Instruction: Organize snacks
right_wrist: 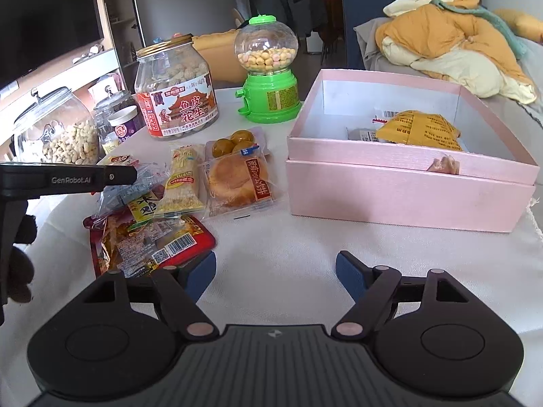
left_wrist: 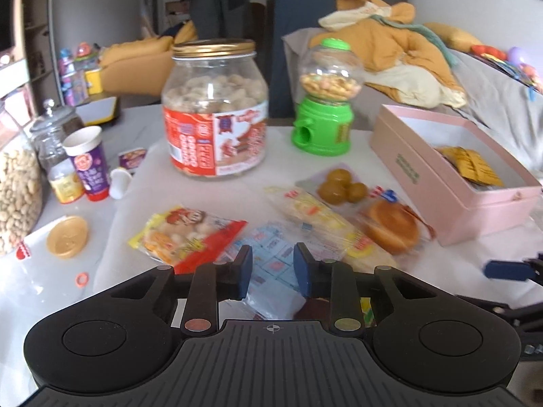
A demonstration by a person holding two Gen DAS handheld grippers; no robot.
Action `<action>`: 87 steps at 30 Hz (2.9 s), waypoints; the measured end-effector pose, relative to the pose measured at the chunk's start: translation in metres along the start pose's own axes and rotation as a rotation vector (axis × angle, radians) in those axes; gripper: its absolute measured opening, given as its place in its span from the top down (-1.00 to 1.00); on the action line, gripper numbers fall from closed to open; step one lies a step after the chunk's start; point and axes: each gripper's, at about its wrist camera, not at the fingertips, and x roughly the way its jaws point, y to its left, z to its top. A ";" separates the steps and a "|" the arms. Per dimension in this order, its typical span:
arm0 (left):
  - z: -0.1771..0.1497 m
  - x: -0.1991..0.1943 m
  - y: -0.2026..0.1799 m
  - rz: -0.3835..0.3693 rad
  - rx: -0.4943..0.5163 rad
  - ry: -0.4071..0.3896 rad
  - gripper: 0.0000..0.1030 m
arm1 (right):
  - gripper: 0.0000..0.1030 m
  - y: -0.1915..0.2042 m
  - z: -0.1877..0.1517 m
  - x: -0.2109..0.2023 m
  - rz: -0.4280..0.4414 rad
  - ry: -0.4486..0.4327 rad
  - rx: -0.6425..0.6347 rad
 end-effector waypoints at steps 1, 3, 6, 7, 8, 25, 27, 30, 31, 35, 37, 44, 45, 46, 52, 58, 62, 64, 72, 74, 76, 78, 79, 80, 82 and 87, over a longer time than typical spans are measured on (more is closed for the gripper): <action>0.001 -0.001 -0.001 -0.010 0.005 0.009 0.39 | -0.53 0.000 0.000 0.000 0.001 0.000 -0.001; 0.000 -0.004 -0.002 -0.036 0.008 0.028 0.39 | -0.54 0.000 0.000 0.001 0.003 0.000 -0.001; -0.001 -0.007 -0.004 -0.094 0.008 0.079 0.23 | -0.54 -0.001 -0.001 0.000 0.006 -0.003 0.002; -0.002 -0.008 -0.007 -0.090 0.030 0.083 0.21 | -0.55 -0.001 -0.001 0.000 0.007 -0.003 0.003; -0.004 -0.010 -0.011 -0.075 0.059 0.082 0.21 | -0.55 -0.001 -0.001 0.000 0.007 -0.003 0.004; -0.021 -0.009 0.011 -0.064 -0.021 0.070 0.19 | -0.55 -0.002 -0.002 0.001 0.009 -0.004 0.002; -0.020 -0.013 0.018 -0.125 -0.077 0.074 0.19 | -0.56 -0.001 -0.002 0.001 0.008 -0.004 0.001; -0.018 -0.029 0.031 -0.147 -0.149 -0.001 0.19 | -0.56 -0.001 -0.002 0.001 0.008 -0.004 0.001; -0.015 -0.034 0.036 -0.134 -0.174 -0.030 0.20 | -0.56 -0.001 -0.002 0.000 0.008 -0.004 0.001; -0.005 -0.036 0.059 -0.083 -0.268 -0.069 0.20 | -0.56 -0.001 -0.002 0.000 0.007 -0.004 0.000; 0.008 -0.027 0.063 -0.064 -0.243 -0.081 0.20 | -0.56 -0.001 -0.002 0.000 0.006 -0.004 -0.002; 0.042 0.032 0.110 0.143 -0.479 0.020 0.20 | -0.56 -0.001 -0.002 0.001 0.008 -0.005 -0.001; 0.042 0.039 0.111 0.159 -0.495 0.045 0.20 | -0.56 -0.001 -0.002 0.001 0.008 -0.004 -0.002; 0.042 0.045 0.110 0.173 -0.495 0.056 0.19 | -0.56 0.000 -0.002 0.001 0.007 -0.004 -0.003; 0.051 0.061 0.095 0.102 -0.477 0.040 0.17 | -0.56 0.000 -0.002 0.002 0.003 -0.003 -0.009; 0.057 0.070 0.050 0.127 -0.246 0.055 0.10 | -0.58 0.004 -0.002 0.003 -0.012 0.000 -0.030; 0.060 0.070 0.041 0.157 -0.229 0.075 0.07 | -0.59 0.007 -0.003 0.004 -0.021 0.003 -0.046; 0.055 0.065 0.041 0.141 -0.210 0.079 0.06 | -0.59 0.006 -0.003 0.004 -0.019 0.002 -0.043; 0.007 0.015 0.059 -0.038 -0.222 0.044 0.07 | -0.59 0.001 0.001 0.001 0.022 0.005 -0.023; -0.003 0.002 0.059 -0.030 -0.201 0.020 0.07 | -0.57 0.006 0.006 0.001 0.045 0.026 -0.045; -0.011 -0.012 0.061 0.005 -0.209 -0.018 0.14 | -0.56 0.013 0.015 -0.002 0.071 0.034 -0.073; -0.018 -0.028 0.066 0.029 -0.256 -0.048 0.14 | -0.56 0.025 0.029 -0.008 0.094 0.032 -0.117; -0.022 -0.037 0.068 0.028 -0.280 -0.062 0.14 | -0.56 0.030 0.038 -0.010 0.101 0.036 -0.132; -0.026 -0.048 0.071 0.023 -0.294 -0.083 0.14 | -0.56 0.035 0.049 -0.012 0.110 0.044 -0.140; -0.033 -0.062 0.067 0.012 -0.266 -0.108 0.14 | -0.56 0.044 0.069 -0.014 0.131 0.057 -0.150; -0.048 -0.063 0.054 0.007 -0.151 -0.062 0.14 | -0.56 0.064 0.109 -0.011 0.016 0.009 -0.216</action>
